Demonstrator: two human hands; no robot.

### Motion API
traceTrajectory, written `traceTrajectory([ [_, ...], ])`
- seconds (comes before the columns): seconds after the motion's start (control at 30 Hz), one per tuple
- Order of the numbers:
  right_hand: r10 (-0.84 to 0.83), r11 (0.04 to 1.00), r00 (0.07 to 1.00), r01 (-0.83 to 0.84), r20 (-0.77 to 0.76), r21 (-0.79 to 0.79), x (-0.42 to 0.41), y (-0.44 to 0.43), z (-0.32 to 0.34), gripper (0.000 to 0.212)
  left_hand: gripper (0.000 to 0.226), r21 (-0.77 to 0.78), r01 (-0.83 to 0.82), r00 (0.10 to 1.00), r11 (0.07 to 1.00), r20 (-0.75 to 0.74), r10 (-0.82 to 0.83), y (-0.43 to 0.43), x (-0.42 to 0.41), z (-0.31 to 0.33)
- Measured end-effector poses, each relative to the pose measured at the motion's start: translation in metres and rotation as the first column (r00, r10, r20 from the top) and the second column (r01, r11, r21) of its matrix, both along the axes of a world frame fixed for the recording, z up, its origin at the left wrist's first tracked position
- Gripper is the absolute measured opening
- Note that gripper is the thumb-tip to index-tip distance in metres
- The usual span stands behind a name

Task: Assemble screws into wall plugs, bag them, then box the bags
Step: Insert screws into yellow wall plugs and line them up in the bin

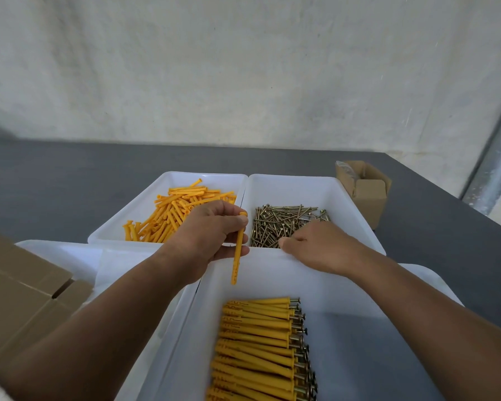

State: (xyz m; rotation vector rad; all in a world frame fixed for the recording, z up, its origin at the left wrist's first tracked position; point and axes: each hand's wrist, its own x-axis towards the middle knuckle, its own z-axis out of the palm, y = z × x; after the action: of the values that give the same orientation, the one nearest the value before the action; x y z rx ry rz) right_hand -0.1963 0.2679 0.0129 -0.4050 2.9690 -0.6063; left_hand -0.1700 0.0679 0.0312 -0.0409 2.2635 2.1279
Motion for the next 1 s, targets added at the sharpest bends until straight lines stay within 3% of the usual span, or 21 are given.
traceTrajectory([
  [0.1, -0.023, 0.983, 1.0, 0.02, -0.012, -0.183, 0.003, 0.004, 0.006, 0.022, 0.006, -0.005, 0.003, 1.0, 1.0, 0.003, -0.003, 0.0, 0.0, 0.0],
  [0.27, -0.013, 0.955, 0.998, -0.004, -0.056, -0.295, 0.008, 0.002, 0.011, 0.029, 0.007, -0.011, 0.013, 1.0, 1.0, 0.011, -0.013, 0.001, 0.001, -0.001],
  [0.4, -0.081, 0.943, 0.978, 0.013, -0.192, -0.334, 0.011, -0.002, 0.022, 0.029, 0.006, 0.021, 0.044, 0.999, 0.999, 0.025, -0.045, 0.001, 0.001, -0.002],
  [0.57, -0.182, 0.85, 0.938, 0.0, -0.294, -0.527, 0.019, -0.009, 0.035, 0.031, 0.007, 0.097, 0.167, 0.979, 0.981, 0.101, -0.177, 0.002, 0.004, -0.001],
  [0.8, -0.041, 0.802, 0.994, -0.028, -0.101, -0.597, 0.031, -0.016, 0.037, 0.027, 0.01, 0.214, 0.164, 0.98, 0.963, 0.073, -0.183, 0.003, 0.005, 0.001],
  [0.9, 0.026, 0.816, 1.0, -0.026, -0.009, -0.577, 0.035, -0.022, 0.036, 0.037, 0.01, 0.209, 0.156, 0.985, 0.965, 0.034, -0.167, 0.003, 0.005, 0.002],
  [1.0, 0.05, 0.83, 0.998, -0.024, 0.031, -0.558, 0.036, -0.027, 0.034, 0.062, 0.009, 0.165, 0.178, 0.983, 0.97, 0.014, -0.182, 0.003, 0.006, 0.002],
])
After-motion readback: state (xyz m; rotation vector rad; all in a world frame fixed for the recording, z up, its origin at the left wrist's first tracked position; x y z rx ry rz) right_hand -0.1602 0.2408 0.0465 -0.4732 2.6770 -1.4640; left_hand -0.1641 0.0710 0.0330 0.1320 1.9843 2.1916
